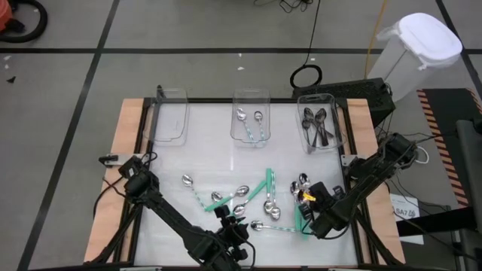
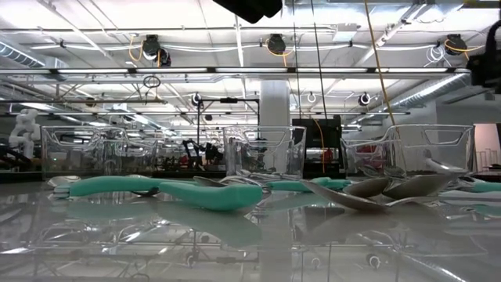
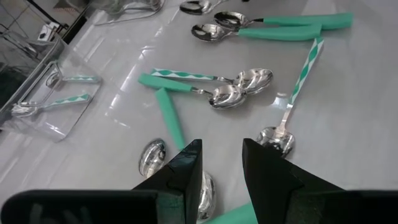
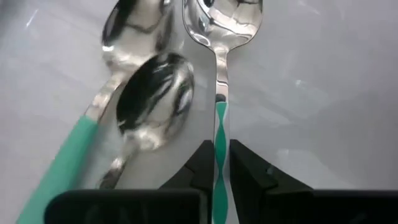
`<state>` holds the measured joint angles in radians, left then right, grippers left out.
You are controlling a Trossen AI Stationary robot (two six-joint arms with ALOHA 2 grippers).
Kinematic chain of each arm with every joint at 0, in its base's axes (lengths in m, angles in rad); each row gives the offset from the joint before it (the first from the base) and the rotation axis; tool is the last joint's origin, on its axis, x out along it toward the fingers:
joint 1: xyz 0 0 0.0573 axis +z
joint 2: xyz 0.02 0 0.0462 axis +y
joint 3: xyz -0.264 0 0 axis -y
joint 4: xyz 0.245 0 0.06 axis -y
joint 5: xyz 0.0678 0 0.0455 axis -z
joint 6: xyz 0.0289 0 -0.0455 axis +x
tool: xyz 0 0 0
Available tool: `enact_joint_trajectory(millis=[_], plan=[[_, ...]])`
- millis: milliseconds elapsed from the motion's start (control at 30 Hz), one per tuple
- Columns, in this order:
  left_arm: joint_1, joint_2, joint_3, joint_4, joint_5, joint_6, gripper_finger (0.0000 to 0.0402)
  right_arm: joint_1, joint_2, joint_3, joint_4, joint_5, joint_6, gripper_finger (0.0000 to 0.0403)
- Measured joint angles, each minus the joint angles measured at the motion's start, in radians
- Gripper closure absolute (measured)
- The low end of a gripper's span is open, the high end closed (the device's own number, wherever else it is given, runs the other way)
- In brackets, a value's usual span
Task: Sort silverware by color (type)
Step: Put the white-green spoon into the middle transparent bin
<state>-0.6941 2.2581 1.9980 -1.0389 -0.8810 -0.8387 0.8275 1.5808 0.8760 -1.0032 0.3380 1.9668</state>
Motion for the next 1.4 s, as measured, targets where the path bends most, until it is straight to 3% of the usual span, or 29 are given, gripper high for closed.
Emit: enact_joint_trajectory(millis=[233,367,667,967,1400], plan=[[0.004,0.0,0.0,-0.004,0.0,0.036,0.0286,0.033,-0.085,0.017,-0.047,0.092,-0.024,0.0379],[0.016,0.0,0.0,-0.005,0.0,0.052,0.0286,0.046,-0.115,0.089,-0.11,0.205,-0.08,0.0379],[0.07,-0.001,0.0,-0.004,0.0,0.075,0.0286,0.047,-0.136,0.267,-0.123,0.449,-0.391,0.0379],[0.111,-0.002,0.0,-0.004,0.0,0.076,0.0286,0.047,-0.139,0.36,-0.143,0.508,-0.575,0.0379],[0.188,-0.002,0.009,-0.007,0.0,0.118,0.0286,0.047,-0.246,0.369,-0.149,0.623,-0.908,0.0379]])
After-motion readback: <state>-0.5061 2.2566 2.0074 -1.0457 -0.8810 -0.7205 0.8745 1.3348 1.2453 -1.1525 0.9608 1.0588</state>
